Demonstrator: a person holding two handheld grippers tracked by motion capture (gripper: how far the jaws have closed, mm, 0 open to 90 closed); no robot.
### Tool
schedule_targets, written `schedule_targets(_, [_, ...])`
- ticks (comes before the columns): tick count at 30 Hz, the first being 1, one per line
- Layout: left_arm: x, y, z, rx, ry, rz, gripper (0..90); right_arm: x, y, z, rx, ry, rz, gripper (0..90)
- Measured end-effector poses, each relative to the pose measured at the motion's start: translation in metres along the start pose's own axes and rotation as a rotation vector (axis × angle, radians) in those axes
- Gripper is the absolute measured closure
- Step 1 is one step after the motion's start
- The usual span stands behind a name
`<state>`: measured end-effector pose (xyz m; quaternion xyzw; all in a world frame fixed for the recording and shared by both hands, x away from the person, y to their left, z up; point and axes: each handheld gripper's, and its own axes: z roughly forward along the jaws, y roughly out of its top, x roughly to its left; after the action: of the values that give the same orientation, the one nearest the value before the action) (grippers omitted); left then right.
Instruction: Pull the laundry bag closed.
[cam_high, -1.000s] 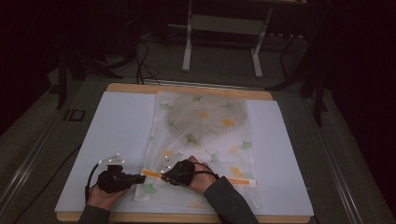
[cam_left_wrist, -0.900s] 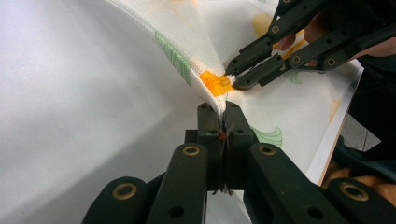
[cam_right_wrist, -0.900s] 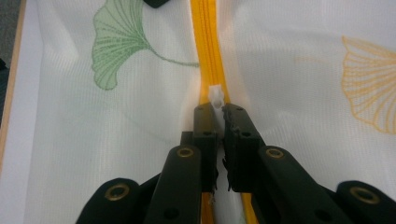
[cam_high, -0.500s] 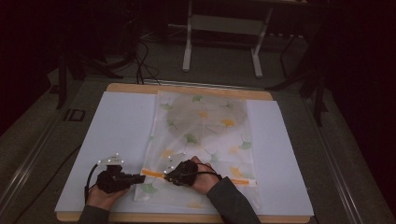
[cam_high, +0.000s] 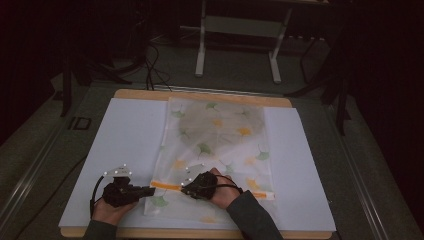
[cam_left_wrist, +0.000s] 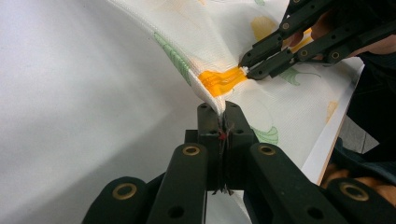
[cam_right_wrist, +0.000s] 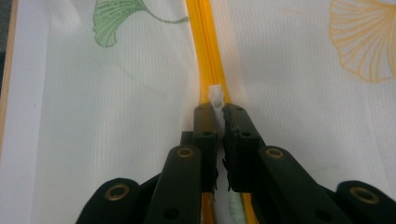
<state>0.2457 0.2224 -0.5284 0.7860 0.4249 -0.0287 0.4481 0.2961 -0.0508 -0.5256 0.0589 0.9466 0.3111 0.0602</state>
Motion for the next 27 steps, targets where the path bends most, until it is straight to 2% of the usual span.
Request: schedule_targets(27, [0.001,0.000,-0.001,-0.005,-0.001,-0.004,88.5,-0.003,-0.019,-0.015,0.011,-0.016,0.030,84.4])
